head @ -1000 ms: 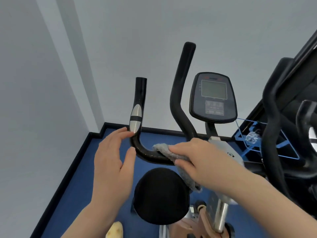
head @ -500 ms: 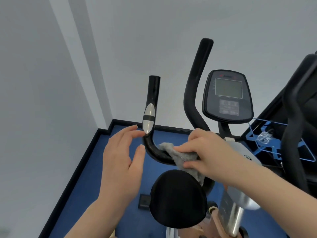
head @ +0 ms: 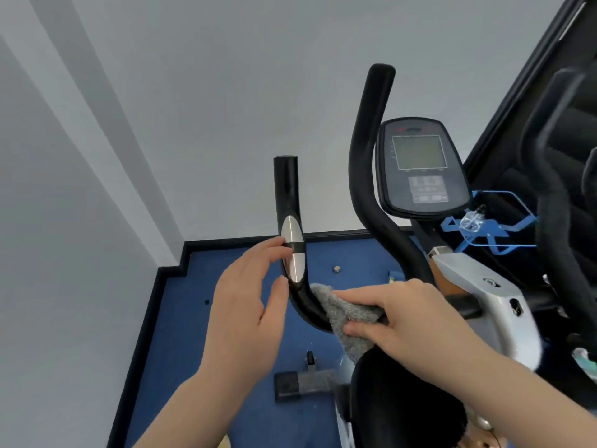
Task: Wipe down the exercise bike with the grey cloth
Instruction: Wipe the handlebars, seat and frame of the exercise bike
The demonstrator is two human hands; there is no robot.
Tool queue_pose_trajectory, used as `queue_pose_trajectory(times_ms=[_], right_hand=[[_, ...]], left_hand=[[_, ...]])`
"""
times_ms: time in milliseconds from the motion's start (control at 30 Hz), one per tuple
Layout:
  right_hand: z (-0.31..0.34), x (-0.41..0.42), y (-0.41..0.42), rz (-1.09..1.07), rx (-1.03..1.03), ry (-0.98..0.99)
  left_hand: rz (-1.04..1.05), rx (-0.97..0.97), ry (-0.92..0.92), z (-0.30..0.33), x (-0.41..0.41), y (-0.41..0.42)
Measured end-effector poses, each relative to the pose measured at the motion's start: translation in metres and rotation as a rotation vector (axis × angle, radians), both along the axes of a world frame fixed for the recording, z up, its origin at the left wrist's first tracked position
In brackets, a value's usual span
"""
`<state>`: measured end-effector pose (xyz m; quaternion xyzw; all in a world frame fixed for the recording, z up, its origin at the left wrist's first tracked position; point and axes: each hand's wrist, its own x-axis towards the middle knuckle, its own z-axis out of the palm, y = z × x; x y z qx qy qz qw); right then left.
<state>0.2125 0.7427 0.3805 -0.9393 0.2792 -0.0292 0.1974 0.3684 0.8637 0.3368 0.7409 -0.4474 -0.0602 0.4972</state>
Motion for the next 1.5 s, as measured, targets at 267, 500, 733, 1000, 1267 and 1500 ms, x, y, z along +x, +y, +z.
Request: queue_pose_trajectory(times_ms=[267, 500, 733, 1000, 1267, 1500], right_hand=[[-0.005, 0.033, 0.025, -0.215, 0.037, -0.026], [0.002, 0.051, 0.036, -0.384, 0.059, -0.033], [0.0, 0.055, 0.066, -0.563, -0.012, -0.077], [-0.003, 0.11, 0.068, -0.824, -0.027, -0.334], [0.0, 0.104, 0.068, -0.785, 0.045, -0.362], [-0.001, 0.104, 0.053, -0.7, 0.189, -0.43]], left_hand=[[-0.175, -0.059, 0.03, -0.003, 0.037, -0.013], [-0.316, -0.072, -0.033, -0.003, 0.061, -0.018], [-0.448, -0.079, -0.055, 0.001, 0.084, -0.023], [-0.559, -0.056, -0.063, 0.005, 0.11, -0.027], [-0.48, -0.157, 0.023, 0.012, 0.106, -0.041], [-0.38, -0.192, 0.01, 0.021, 0.101, -0.051]])
